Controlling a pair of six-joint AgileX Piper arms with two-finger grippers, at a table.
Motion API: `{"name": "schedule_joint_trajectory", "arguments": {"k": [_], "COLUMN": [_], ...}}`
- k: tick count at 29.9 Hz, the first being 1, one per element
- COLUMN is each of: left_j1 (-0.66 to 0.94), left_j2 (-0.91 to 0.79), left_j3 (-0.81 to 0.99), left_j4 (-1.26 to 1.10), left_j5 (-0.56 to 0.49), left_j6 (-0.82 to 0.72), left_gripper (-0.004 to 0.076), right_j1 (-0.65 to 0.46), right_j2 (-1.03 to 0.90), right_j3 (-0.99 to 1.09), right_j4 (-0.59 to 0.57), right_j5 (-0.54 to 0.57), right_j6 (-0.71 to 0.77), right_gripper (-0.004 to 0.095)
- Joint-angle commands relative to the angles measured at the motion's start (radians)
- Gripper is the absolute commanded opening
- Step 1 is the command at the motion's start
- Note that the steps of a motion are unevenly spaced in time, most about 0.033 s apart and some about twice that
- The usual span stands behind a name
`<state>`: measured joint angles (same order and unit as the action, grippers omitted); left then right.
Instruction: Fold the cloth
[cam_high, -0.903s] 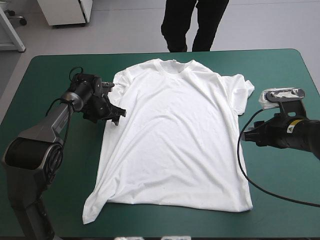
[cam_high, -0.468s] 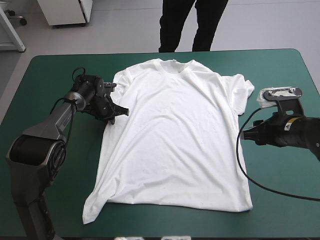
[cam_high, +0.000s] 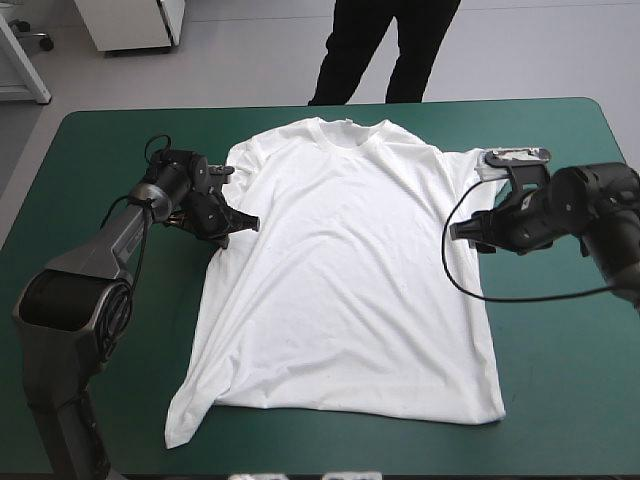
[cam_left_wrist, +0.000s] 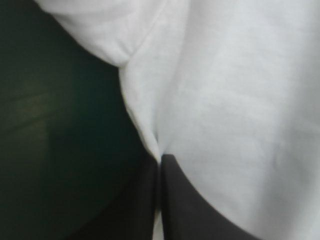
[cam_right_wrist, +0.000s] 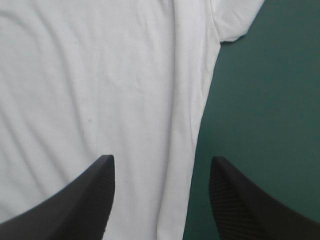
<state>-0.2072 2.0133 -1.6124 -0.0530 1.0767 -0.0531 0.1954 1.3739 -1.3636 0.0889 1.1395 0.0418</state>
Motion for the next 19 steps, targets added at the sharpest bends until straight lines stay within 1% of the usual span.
{"name": "schedule_joint_trajectory", "arguments": {"k": [1,6,11,19], "left_j1": [0.000,0.000,0.000,0.000], "left_j2": [-0.034,-0.034,-0.034,-0.034], "left_j3": [-0.016,-0.016,-0.016,-0.016], "left_j4": [-0.001,-0.001,-0.001,-0.001], "left_j5": [0.018,0.019,0.019,0.015], "left_j6": [-0.003,-0.003,0.002,0.002], "left_gripper": [-0.0009,-0.0009,-0.0009,-0.0009], "right_j1": [-0.005,-0.005,-0.008,-0.077], "right_j2": [0.067,0.199,0.295,0.392], "right_j3": [-0.096,-0.105,-0.107,-0.107], "right_j4": [-0.005,-0.034,-0.046,-0.025], "right_j5": [-0.035,-0.044,-0.118,-0.125], "right_j6": [-0.005,-0.001,0.008,0.012], "right_gripper": [0.0540,0.0540,0.0540,0.0540]}}
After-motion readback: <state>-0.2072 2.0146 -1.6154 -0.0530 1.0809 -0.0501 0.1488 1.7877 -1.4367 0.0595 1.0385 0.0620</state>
